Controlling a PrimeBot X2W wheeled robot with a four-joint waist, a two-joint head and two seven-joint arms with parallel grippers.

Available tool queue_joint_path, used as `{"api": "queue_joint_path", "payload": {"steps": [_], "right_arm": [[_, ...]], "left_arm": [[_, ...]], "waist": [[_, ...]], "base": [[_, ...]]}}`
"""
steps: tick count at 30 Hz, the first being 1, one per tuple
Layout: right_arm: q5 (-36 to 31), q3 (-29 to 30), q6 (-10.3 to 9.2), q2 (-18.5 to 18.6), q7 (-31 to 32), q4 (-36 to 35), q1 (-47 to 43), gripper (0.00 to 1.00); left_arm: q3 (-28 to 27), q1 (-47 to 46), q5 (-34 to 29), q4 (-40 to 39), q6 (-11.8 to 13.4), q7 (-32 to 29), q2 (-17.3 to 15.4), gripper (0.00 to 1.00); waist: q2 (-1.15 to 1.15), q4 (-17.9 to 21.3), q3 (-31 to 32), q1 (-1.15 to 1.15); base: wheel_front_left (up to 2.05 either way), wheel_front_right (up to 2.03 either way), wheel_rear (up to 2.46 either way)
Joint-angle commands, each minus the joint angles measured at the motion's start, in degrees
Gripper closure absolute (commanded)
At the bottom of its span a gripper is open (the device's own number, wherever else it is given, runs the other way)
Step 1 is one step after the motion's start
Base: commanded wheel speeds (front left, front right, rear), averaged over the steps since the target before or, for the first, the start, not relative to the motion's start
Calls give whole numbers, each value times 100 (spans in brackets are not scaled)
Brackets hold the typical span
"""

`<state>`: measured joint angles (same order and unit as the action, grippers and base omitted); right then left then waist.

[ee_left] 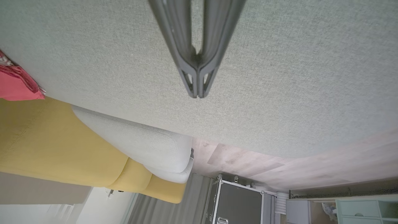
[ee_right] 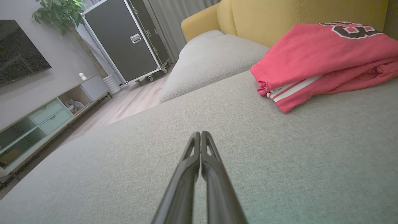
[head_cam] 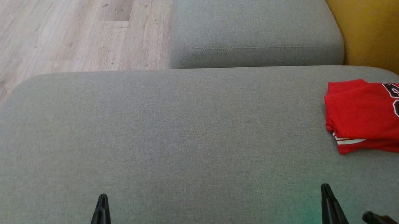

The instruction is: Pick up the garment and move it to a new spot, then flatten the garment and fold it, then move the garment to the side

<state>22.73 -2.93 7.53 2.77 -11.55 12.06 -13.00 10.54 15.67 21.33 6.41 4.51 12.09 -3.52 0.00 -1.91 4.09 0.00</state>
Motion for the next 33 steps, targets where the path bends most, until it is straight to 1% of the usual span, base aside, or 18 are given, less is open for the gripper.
{"api": "queue_joint_path", "payload": {"steps": [1,33], "right_arm": [[140,31,-1,77,12,-161,312,100],[2331,205,-2,135,478,-57,799,100]], "left_arm": [[-118,-244,134,-155,-33,-7,-53,100],[-468,-837,2397,124,-396,-466,-118,100]], "waist": [[0,1,-3,0],[0,60,-134,0]], "base": [[0,0,0],[0,0,0]]}}
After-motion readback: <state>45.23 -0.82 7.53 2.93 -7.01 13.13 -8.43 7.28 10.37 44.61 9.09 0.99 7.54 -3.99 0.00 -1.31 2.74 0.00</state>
